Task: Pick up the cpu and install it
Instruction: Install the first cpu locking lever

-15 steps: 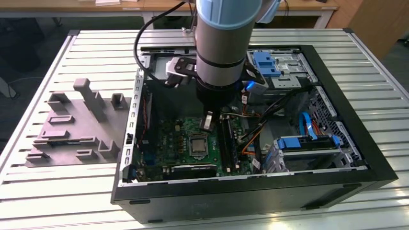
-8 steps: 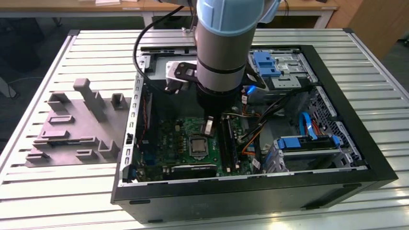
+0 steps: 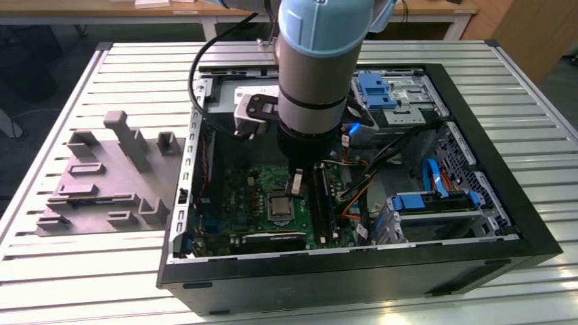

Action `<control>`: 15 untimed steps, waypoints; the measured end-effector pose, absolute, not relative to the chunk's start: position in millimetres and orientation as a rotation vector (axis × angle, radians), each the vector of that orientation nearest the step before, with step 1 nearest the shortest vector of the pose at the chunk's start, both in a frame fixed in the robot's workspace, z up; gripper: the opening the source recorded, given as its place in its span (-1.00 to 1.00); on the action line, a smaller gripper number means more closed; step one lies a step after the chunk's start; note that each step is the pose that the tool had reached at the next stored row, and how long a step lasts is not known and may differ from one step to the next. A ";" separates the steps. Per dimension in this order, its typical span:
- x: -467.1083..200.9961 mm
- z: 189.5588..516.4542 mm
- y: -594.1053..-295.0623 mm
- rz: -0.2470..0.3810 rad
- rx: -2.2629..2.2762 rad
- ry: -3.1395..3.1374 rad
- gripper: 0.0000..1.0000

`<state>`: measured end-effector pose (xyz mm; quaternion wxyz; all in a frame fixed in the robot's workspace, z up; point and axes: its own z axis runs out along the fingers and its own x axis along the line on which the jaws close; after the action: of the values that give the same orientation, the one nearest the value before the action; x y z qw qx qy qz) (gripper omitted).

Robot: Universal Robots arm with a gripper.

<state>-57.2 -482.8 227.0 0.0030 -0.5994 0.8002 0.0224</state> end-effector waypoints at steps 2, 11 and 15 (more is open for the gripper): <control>-57.3 226.9 -483.1 0.070 -1.879 2.509 -0.79; -57.3 226.9 -483.1 0.069 -1.880 2.509 -0.79; -57.3 226.9 -483.4 0.069 -1.880 2.510 -0.79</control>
<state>-57.3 -483.4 226.9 0.0027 -0.5994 0.8002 0.0219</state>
